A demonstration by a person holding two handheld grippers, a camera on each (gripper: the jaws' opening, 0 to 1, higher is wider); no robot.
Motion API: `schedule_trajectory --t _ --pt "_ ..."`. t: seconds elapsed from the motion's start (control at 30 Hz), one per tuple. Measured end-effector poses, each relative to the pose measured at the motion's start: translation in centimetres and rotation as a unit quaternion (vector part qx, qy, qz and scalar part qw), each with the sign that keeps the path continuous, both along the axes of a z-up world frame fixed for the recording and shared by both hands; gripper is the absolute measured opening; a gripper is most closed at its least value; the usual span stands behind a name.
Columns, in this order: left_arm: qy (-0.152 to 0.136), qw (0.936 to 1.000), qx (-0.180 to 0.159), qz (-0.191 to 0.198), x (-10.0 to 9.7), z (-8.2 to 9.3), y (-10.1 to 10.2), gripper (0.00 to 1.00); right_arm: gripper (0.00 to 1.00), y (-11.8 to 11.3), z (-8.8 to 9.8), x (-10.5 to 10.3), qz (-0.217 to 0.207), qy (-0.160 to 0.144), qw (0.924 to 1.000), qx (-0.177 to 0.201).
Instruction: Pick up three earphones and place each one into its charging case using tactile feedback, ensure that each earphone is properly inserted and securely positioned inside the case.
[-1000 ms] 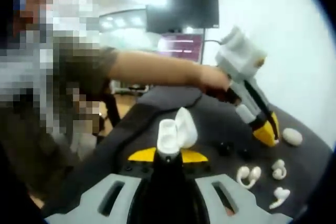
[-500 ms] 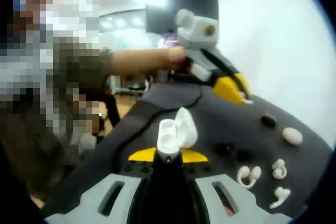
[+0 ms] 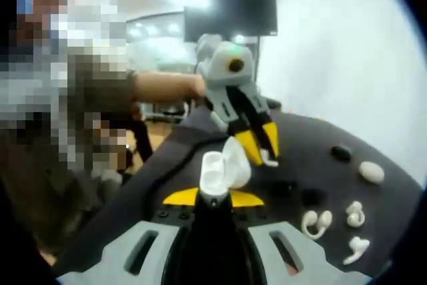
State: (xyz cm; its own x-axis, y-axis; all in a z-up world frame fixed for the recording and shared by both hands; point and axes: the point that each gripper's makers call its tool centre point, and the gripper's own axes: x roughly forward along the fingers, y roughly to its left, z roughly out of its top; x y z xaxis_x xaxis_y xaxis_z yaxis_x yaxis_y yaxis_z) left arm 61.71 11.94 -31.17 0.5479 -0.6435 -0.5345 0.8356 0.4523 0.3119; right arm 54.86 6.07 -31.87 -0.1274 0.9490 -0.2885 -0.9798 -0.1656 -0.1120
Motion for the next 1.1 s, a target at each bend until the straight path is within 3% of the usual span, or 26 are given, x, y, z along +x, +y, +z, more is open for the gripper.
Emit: schedule_trajectory --t 0.07,0.17,0.23,0.27,0.3,0.33,0.37,0.5,0.73,0.97,1.1 --pt "0.005 0.9997 -0.026 0.003 -0.2 0.7 -0.1 0.32 0.17 0.0 0.0 0.0 0.0 0.001 1.0 0.0" --pt "0.003 0.9989 -0.042 0.02 -0.4 1.5 0.8 0.3 0.17 0.0 0.0 0.1 0.0 0.0 1.0 0.0" --pt "0.015 0.9957 -0.067 0.063 -0.5 2.0 1.8 0.29 0.17 0.0 0.0 0.1 0.001 0.0 1.0 0.0" --pt "0.032 0.9908 -0.094 0.092 -0.5 2.3 2.1 0.28 0.17 0.0 0.0 0.1 0.0 0.0 1.0 0.0" --pt "0.056 0.981 -0.133 0.129 -0.5 2.6 2.4 0.3 0.17 0.0 0.0 0.1 0.001 -0.001 1.0 0.0" --pt "0.075 0.9709 -0.163 0.158 -0.4 2.7 2.7 0.33 0.17 0.0 0.0 0.1 0.0 -0.001 1.0 0.0" --pt "0.104 0.9556 -0.195 0.195 -0.4 2.7 3.1 0.34 0.17 0.0 0.0 0.1 0.0 0.0 1.0 0.0" --pt "0.173 0.9289 -0.229 0.235 -2.0 1.1 3.3 0.26 0.17 0.0 0.0 0.0 0.0 0.0 1.0 0.0" --pt "0.198 0.9183 -0.234 0.251 -2.6 -0.1 2.0 0.13 0.17 0.0 0.0 0.0 0.0 -0.003 1.0 0.001" --pt "0.209 0.9131 -0.231 0.263 -1.6 -1.1 1.2 0.13 0.17 0.0 0.0 0.1 0.0 -0.006 1.0 0.001" --pt "0.214 0.9057 -0.25 0.268 -0.7 -0.8 1.4 0.18 0.17 0.0 0.0 0.1 0.001 -0.008 1.0 0.002"
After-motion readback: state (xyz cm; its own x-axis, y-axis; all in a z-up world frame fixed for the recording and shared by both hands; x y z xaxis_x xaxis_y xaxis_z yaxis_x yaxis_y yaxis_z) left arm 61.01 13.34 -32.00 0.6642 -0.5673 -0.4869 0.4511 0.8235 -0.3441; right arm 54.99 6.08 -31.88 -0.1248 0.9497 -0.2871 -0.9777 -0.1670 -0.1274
